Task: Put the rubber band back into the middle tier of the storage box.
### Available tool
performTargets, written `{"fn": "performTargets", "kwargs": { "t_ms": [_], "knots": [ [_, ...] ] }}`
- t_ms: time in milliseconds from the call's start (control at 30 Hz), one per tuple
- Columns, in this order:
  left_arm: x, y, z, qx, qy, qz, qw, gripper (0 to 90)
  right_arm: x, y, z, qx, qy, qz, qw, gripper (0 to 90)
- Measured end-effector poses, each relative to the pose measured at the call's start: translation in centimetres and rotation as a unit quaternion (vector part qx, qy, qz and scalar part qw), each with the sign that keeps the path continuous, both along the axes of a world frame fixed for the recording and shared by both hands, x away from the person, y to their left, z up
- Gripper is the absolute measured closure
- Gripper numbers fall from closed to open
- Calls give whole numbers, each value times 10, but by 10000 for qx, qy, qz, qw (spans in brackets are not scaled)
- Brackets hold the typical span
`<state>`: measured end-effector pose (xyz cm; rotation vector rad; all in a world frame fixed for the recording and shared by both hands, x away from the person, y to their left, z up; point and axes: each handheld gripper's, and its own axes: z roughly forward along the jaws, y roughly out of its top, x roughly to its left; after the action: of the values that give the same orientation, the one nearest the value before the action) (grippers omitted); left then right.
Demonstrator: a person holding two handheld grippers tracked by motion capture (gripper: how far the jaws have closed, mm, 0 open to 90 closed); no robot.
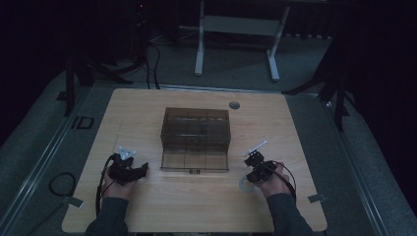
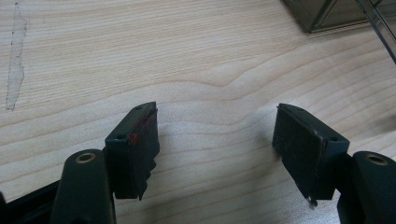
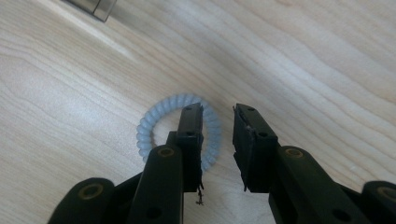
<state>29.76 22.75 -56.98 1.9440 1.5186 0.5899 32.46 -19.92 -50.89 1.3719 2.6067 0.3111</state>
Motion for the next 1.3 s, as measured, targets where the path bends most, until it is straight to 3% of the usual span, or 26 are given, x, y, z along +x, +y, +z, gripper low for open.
{"fn": "performTargets", "kwargs": {
  "t_ms": [733,1300],
  "knots": [
    [0,0,0,0,-4,-12,10000,313,5,0,-7,-264,404,175,9987,755],
    [0,0,0,-2,-2,-14,10000,313,15,6,-13,-488,871,277,9946,794]
  ]
}}
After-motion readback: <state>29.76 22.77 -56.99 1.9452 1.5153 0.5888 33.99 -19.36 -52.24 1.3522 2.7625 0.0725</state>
